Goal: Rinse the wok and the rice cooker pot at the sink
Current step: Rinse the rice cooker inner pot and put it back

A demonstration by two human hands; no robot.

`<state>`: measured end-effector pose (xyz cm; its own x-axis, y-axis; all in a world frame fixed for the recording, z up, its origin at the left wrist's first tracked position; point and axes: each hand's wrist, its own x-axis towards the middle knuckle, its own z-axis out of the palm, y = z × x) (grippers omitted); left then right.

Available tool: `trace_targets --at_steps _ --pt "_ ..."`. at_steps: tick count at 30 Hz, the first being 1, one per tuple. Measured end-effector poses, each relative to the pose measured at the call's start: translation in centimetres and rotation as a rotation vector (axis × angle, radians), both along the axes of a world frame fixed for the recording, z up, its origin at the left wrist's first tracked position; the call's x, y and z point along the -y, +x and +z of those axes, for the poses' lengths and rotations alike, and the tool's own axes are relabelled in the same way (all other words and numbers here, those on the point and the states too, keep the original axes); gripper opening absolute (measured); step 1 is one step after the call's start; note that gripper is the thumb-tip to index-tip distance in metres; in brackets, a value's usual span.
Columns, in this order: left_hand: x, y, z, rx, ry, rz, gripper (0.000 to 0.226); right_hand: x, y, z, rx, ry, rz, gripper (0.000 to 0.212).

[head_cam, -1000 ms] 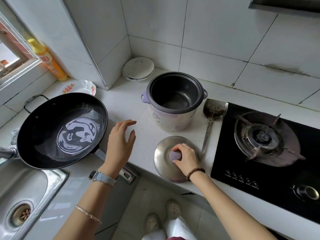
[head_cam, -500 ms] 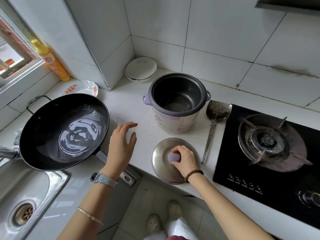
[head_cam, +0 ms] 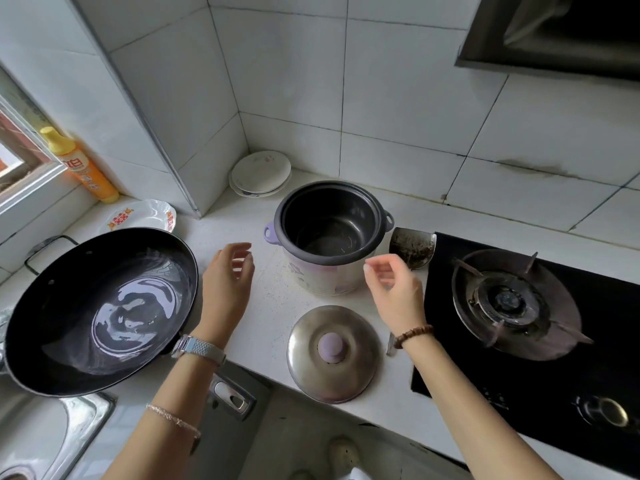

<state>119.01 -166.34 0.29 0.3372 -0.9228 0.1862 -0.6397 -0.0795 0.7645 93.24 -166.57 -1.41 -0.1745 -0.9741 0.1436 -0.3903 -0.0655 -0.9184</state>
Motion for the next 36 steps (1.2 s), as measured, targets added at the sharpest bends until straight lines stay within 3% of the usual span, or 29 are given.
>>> trace_targets --at_steps 3,10,14,17,25,29,36 --pt "2.6 -0.5 0.0 -0.105 0.070 0.015 0.023 2.9 -1.4 2.0 0.024 0.014 -0.070 0.009" --pt "7.1 -1.9 -0.2 -0.395 0.217 0.071 0.022 9.2 -3.0 1.2 0.042 0.379 -0.084 0.043" --pt "8.6 -2.2 -0.6 -0.444 0.258 0.079 0.018 10.6 -2.6 0.2 0.026 0.440 -0.067 0.053" --pt "9.1 -2.4 -0.7 -0.483 0.241 0.124 0.008 11.0 -2.3 0.2 0.004 0.430 -0.077 0.052" --pt "9.7 -2.4 -0.9 -0.459 0.267 0.147 0.024 11.5 -2.3 0.9 -0.078 0.396 -0.071 0.050" --pt "9.7 -2.6 -1.0 -0.518 0.286 0.114 0.007 11.5 -2.2 1.5 -0.099 0.389 -0.066 0.045" --pt "9.5 -3.1 0.0 -0.480 0.205 0.108 0.018 11.4 -2.1 2.7 -0.117 0.339 -0.067 0.040"
